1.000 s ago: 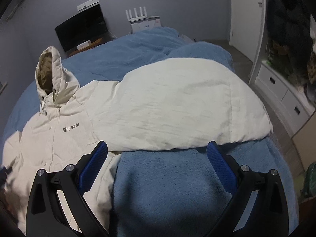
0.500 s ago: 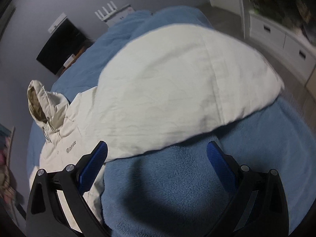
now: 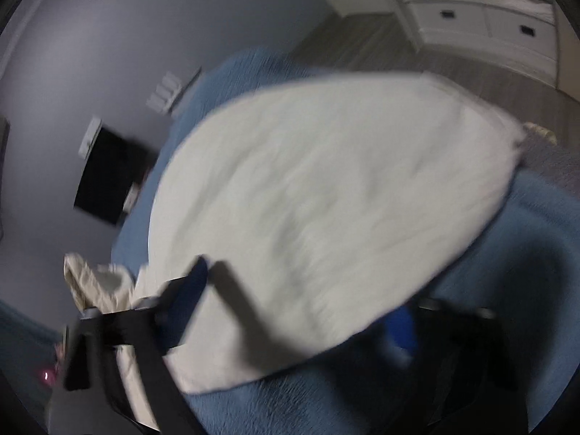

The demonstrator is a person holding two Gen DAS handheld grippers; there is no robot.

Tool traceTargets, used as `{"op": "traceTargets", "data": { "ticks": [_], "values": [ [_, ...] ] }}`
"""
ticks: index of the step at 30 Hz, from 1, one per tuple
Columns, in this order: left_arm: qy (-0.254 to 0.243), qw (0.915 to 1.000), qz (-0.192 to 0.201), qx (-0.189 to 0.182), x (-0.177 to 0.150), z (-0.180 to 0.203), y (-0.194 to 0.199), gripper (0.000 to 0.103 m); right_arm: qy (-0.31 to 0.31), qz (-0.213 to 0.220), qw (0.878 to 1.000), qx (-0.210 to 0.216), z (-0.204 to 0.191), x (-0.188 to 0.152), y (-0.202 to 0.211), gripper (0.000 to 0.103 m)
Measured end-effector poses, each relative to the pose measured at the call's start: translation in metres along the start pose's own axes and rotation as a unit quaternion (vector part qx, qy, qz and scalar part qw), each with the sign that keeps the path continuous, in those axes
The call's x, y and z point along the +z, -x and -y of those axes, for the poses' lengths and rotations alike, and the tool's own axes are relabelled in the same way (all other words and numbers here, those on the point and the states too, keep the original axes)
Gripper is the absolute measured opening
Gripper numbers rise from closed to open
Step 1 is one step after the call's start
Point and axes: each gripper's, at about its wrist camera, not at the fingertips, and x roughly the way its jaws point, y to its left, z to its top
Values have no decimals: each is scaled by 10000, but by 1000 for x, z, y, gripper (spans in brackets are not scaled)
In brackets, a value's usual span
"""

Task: Fold large clothes
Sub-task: 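Move the right gripper out to the jacket sleeve cuff beside it, then grasp the sleeve cuff with the right gripper, lay it across the jacket body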

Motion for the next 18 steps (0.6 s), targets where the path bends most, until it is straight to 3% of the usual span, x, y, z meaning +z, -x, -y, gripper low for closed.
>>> {"op": "traceTargets", "data": {
  "ticks": [3, 6, 9, 13, 18],
  "values": [
    [61, 10000, -30, -27, 1, -3, -1, 97, 154, 316, 9993, -99, -9, 3, 16, 36],
    [115, 9999, 16, -70, 0, -5, 0, 97, 569, 664, 9959, -223, -33, 6, 40, 27],
    [143, 9999, 26, -94, 0, -6, 1, 97, 1066, 995, 9891, -209, -68, 6, 63, 22],
    [156, 9998, 41, -110, 0, -6, 1, 97, 1764, 1317, 9749, 321, -133, -1, 103, 19],
    [231, 9995, 91, -171, -1, -9, 2, 97, 2345, 1154, 9591, 1086, -217, -30, 132, 19]
  ]
}}
